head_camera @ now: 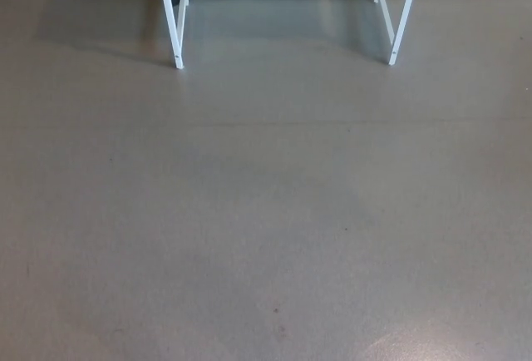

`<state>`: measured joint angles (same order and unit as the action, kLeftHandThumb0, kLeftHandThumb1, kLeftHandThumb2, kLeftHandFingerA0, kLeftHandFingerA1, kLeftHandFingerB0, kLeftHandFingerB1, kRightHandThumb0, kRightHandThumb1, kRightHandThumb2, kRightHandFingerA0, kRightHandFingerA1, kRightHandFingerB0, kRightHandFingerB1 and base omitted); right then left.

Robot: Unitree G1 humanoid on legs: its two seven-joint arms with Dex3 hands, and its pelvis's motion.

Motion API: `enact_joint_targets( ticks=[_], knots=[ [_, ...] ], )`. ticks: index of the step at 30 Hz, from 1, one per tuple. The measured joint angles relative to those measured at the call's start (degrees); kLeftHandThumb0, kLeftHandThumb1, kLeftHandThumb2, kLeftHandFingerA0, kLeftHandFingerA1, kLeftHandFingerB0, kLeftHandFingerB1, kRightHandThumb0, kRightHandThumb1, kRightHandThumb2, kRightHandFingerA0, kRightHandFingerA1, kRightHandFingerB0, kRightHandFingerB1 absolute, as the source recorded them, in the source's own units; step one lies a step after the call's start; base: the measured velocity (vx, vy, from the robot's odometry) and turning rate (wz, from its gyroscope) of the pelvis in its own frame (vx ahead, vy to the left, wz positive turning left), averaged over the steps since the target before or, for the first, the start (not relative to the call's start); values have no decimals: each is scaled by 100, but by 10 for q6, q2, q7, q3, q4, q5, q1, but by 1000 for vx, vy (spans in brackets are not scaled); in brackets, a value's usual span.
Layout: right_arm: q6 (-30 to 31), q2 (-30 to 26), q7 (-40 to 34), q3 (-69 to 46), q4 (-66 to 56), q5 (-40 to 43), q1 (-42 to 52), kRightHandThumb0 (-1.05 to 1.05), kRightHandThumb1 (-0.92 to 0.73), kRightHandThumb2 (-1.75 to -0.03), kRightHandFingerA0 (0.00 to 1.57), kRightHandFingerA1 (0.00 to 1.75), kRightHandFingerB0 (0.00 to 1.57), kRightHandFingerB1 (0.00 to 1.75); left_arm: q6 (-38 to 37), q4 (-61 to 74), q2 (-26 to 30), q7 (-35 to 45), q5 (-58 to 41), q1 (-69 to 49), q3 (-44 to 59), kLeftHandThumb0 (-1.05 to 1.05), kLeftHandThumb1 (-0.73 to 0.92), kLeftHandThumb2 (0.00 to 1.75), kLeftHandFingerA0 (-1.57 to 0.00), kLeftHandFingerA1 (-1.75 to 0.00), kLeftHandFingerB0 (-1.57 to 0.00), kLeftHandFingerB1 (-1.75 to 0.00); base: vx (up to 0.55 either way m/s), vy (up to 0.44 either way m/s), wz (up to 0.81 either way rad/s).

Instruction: The robot walks towards a desk on which a file tray is kept in the middle and a cube is kept to its right. The robot lifts the cube using its right hand and places it on the file tray.

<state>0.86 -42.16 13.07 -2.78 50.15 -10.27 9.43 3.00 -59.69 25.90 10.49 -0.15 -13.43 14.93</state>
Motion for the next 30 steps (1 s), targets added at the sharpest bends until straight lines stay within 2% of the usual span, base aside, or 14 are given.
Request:
enact_joint_targets(
  ticks=[2,7,8,9,11,12,14,15,18,22,24,25,26,30],
  knots=[
    [-1,-1,10,2,1,0,-1,-57,-66,-61,19,35,23,29,-2,1,0,7,-4,0,1,-79,53,96,-18,-74,-19,-71,0,0,0],
    [0,-4,26,-4,-12,4,4,-55,-64,-60,17,34,23,29,-6,5,-1,20,-12,-5,2,-53,46,110,-11,-65,-7,-60,0,0,0],
    [0,-4,28,-6,-12,6,4,-57,-67,-61,18,32,25,29,-7,8,-1,22,-12,-8,2,-80,65,72,-12,-88,-20,-78,0,0,0],
    [0,-4,30,-7,-13,7,5,-55,-66,-61,16,32,21,28,-7,11,-1,23,-12,-12,2,-51,51,112,-13,-66,-9,-61,0,0,0],
    [3,-4,30,-2,-14,5,4,-55,-66,-61,16,32,21,28,-9,9,-2,28,-15,-15,4,-51,51,112,-13,-66,-9,-61,0,0,0],
    [4,-5,32,-1,-13,5,4,-58,-66,-61,19,33,21,28,-11,7,-4,32,-18,-15,8,-73,66,72,-13,-79,-22,-74,0,0,0],
    [6,-5,35,2,-14,5,4,-57,-65,-61,17,33,21,28,-13,5,-7,36,-24,-15,15,-79,49,104,-22,-73,-26,-71,0,0,0],
    [7,-5,36,1,-16,5,5,-57,-66,-61,17,32,21,28,-13,5,-6,36,-24,-16,11,-77,62,73,-17,-84,-23,-77,0,0,0],
    [10,-6,40,-1,-30,6,11,-57,-65,-60,17,32,20,28,-15,10,-8,35,-25,-18,8,-85,46,101,-26,-75,-27,-72,0,0,0],
    [16,-9,44,1,-43,5,18,-56,-65,-61,16,33,20,28,-15,21,-8,30,-22,-25,-5,-79,56,94,-24,-77,-27,-73,24,-4,-4],
    [18,-11,43,1,-42,4,17,-31,-41,-97,10,52,8,50,-15,23,-10,29,-23,-30,-7,-79,65,72,-21,-82,-24,-76,63,-6,10],
    [19,-10,42,4,-42,2,17,-57,-66,-60,19,34,20,28,-15,25,-8,28,-23,-31,-7,-79,66,72,-21,-81,-24,-75,0,0,0],
    [20,-10,42,4,-41,1,17,-57,-65,-60,18,33,21,28,-16,28,-7,27,-23,-31,-7,-78,48,102,-24,-73,-26,-70,-59,7,29],
    [23,-12,41,1,-37,0,16,-58,-65,-60,21,34,20,28,-24,17,-8,26,-21,-33,-21,-79,43,99,-20,-72,-23,-69,-15,-3,-1]
  ],
)
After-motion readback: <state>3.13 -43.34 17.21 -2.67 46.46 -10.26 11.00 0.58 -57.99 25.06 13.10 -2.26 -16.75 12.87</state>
